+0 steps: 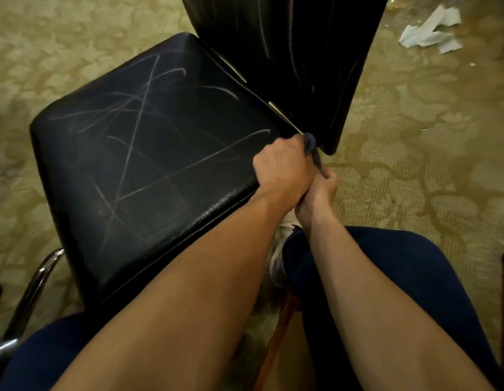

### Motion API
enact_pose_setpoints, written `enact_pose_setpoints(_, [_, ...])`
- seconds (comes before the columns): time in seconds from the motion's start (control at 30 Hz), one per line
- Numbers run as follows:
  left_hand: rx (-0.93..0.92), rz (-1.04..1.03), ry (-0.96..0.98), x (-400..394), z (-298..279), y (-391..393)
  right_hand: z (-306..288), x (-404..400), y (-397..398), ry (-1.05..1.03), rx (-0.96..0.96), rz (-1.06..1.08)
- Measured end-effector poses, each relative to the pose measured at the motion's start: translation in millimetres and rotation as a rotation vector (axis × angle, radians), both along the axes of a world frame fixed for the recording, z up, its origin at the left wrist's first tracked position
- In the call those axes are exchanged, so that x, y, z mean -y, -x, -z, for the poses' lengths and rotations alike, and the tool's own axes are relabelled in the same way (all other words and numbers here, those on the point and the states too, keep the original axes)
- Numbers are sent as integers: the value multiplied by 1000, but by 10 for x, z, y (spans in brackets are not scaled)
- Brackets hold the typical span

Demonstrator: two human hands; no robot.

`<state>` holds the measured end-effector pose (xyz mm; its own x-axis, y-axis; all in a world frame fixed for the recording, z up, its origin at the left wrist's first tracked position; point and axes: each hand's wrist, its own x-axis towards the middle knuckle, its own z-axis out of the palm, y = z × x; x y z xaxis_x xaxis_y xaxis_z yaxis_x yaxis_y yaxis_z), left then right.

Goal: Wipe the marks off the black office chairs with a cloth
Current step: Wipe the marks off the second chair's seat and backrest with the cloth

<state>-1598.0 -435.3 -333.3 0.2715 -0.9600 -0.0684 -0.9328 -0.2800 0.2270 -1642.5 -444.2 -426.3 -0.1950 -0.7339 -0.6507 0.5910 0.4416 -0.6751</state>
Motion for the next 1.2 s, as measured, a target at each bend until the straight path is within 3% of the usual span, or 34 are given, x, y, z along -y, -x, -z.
enact_pose_setpoints(0.23, [-79,-109,-5,-522,14,-284,-76,-488,-266,33,-91,-30])
enact_pose_setpoints(0.33, [-80,-197,21,-989,30,-483,-193,-944,-434,36,-305,-185])
enact_pose_setpoints(0.4, [-90,-296,65,-1302,26,-642,-240,-1223,-519,193,-552,-307])
enact_pose_setpoints(0.47, [-108,-421,143,-1660,34,-841,-326,-1444,-613,430,-669,-387])
enact_pose_setpoints(0.6, [-251,-654,300,-2359,84,-1310,-535,-1751,-846,867,-721,-633])
enact_pose_setpoints(0.73, [-245,-729,385,-2805,129,-1681,-539,-1966,-1050,1046,-771,-836])
enact_pose_setpoints(0.83, [-449,-906,428,-2945,221,-1860,-585,-2088,-1304,1156,-848,-908])
enact_pose_setpoints(0.93, [-659,-964,431,-2975,284,-1940,-632,-2132,-1516,1212,-977,-942])
enact_pose_setpoints(1.2, [-507,-924,327,-3008,177,-1783,-591,-2103,-1324,1157,-1132,-1018])
